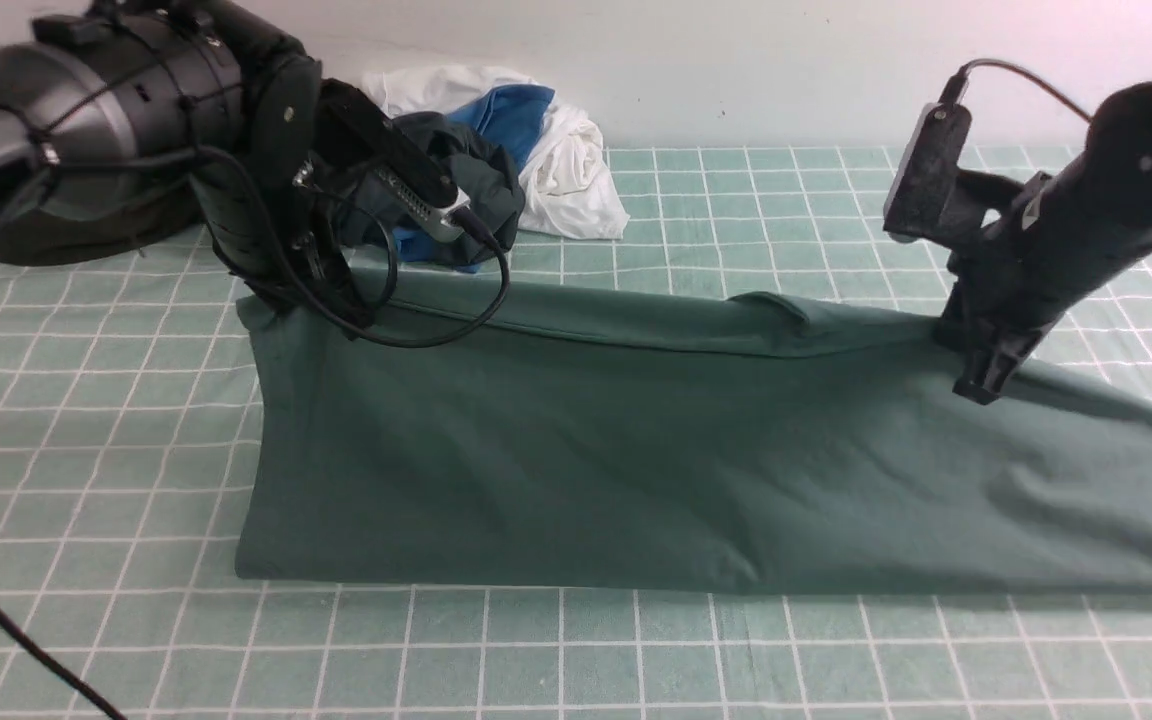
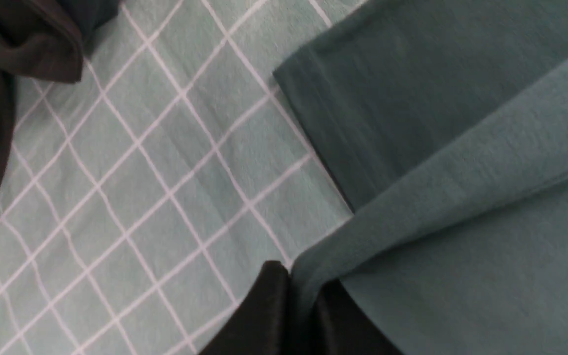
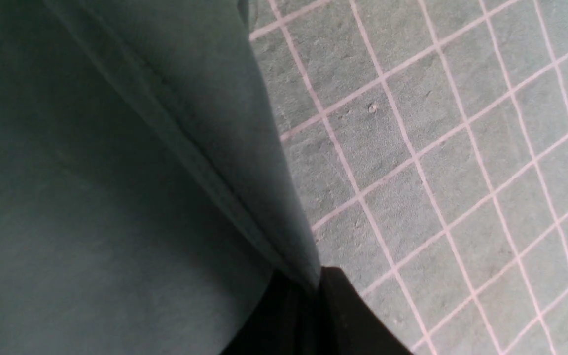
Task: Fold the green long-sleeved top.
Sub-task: Use both arms to drag the lower edge of the fabric forward and fold it over the upper edge, then use the right arm to clamp the right edge of the fabric
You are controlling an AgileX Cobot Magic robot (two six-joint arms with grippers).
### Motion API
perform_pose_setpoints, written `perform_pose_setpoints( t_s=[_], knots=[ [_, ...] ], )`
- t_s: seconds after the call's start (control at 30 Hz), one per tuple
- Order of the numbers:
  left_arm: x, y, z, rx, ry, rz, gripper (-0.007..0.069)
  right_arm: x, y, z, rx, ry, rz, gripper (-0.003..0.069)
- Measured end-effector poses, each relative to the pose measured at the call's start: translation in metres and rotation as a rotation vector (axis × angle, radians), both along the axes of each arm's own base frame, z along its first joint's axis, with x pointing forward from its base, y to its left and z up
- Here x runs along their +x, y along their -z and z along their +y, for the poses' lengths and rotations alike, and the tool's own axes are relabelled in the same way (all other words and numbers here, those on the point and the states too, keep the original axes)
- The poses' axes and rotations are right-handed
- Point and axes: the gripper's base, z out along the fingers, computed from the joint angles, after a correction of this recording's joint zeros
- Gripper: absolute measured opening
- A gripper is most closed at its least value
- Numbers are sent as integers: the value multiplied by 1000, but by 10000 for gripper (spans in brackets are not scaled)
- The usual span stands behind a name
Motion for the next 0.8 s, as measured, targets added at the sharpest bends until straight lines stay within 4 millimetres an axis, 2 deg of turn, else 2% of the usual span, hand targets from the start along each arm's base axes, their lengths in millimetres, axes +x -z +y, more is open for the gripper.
perform_pose_setpoints(
  t_s=[0.07,0.1,0.17,0.23,0.3,0.33,0.4,0.47,0.57,0.6,0.63,0.73,0.8],
  knots=[
    [10,13,1,0,-3,5,52,7,9,0,12,22,4,44],
    [20,25,3,-1,-7,9,86,16,20,0,26,58,5,84],
    [26,36,6,2,-12,19,127,21,24,0,37,89,3,122],
    [32,42,12,1,-22,6,230,27,22,-2,86,183,-14,231],
    [35,38,16,-12,-53,-13,312,31,11,-1,141,274,-34,317],
    [35,37,16,-14,-58,-15,321,32,10,-1,147,283,-35,325],
    [39,23,20,-52,-146,-47,428,31,-7,-2,201,387,-32,402],
    [39,13,20,-80,-217,-44,484,25,-16,0,245,439,4,435],
    [38,3,17,-117,-275,-30,504,18,-17,9,326,471,74,442],
    [36,-1,13,-130,-284,-11,502,15,-11,23,398,470,139,441],
    [36,-1,12,-132,-285,-10,501,14,-10,25,403,465,147,440],
    [31,-2,1,-149,-277,19,451,15,24,57,471,426,262,424],
    [29,-1,-4,-149,-270,35,414,19,42,67,482,421,281,417]
  ],
)
